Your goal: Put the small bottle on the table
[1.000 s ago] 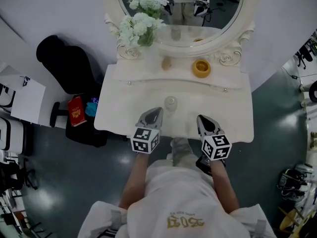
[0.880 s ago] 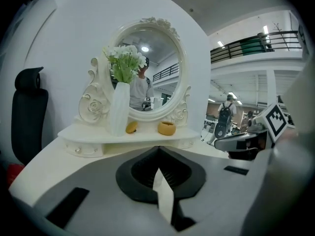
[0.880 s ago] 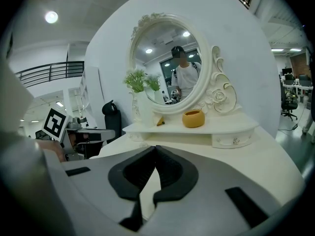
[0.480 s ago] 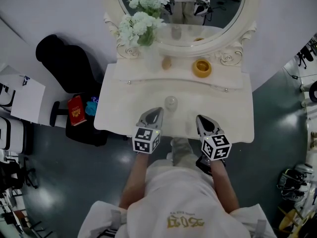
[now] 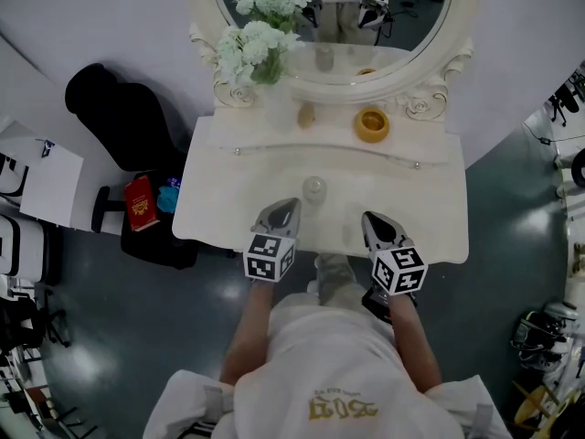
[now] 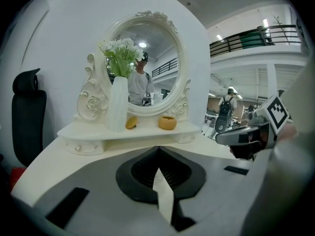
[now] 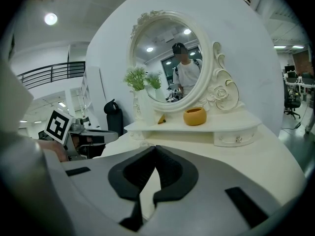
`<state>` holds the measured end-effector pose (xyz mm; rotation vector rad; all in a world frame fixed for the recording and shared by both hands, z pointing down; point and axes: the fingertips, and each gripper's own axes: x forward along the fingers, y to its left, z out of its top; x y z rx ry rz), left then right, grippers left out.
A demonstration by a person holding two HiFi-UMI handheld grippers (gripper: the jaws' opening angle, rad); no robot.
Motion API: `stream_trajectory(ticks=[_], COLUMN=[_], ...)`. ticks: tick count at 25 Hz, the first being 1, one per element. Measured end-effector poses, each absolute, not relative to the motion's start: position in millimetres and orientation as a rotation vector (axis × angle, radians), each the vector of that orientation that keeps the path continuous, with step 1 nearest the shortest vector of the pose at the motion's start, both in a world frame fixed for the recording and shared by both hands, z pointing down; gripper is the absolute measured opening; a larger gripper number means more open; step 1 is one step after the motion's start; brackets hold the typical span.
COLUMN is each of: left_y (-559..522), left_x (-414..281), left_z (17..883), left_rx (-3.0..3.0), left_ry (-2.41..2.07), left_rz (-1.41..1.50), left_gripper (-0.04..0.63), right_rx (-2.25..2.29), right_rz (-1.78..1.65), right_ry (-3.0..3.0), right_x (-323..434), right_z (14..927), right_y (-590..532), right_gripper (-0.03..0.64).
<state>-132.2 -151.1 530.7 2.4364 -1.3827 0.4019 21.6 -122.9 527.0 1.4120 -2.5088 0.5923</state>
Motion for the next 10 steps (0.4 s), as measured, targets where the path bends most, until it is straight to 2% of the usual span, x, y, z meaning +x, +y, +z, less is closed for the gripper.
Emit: stream_trajectory(ticks=[10], left_y=[-151.5], left_x=[-127.2], left_z=[535.5], left_rx=[2.433], left_ry=[-1.370], left_rz=[0.410], left_gripper=[0.017], right_rx=[1.421], right_rz=[0.599], right_ry=[-2.508], right_x=[27.8], right_z=[528.3], right_y=[-123.4], right_gripper=[0.012])
